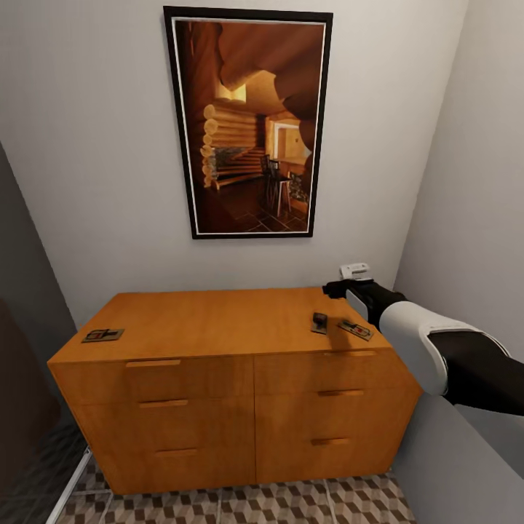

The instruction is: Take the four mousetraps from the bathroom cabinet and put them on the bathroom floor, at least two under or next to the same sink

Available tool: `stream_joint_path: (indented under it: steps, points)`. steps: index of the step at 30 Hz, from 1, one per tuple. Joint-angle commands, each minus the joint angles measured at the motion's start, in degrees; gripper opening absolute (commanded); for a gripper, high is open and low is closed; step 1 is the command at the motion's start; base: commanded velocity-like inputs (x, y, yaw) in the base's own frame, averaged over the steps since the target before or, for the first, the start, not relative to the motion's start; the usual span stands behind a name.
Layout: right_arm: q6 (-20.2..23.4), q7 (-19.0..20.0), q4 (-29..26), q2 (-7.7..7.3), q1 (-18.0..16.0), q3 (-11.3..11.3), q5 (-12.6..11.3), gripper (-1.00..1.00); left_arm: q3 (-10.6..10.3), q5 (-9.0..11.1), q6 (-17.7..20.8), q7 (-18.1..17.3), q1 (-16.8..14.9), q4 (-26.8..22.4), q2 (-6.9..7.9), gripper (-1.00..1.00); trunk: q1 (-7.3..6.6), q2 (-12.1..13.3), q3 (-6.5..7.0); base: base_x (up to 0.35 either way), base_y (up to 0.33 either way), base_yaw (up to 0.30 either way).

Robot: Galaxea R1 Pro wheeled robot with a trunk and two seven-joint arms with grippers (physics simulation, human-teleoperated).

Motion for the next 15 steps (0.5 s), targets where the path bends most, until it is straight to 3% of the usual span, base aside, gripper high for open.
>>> stream_joint_path:
  steps: [1, 15]
  points:
    - [0.14, -0.03, -0.12, -0.21, 0.07, 0.36, 0.24, 1.00, -0.06, -0.01, -0.30, 0.16, -0.04, 0.10, 0.00, 1.00, 0.00, -0.03, -0.05, 0.000, 0.000, 0.000]
    - [-0.56, 0.00, -0.11, -0.70, 0.20, 0.42, -1.62, 1.00, -0.06, -0.01, -0.30, 0.14, -0.04, 0.10, 0.00, 1.00, 0.00, -0.03, -0.05, 0.000, 0.000, 0.000]
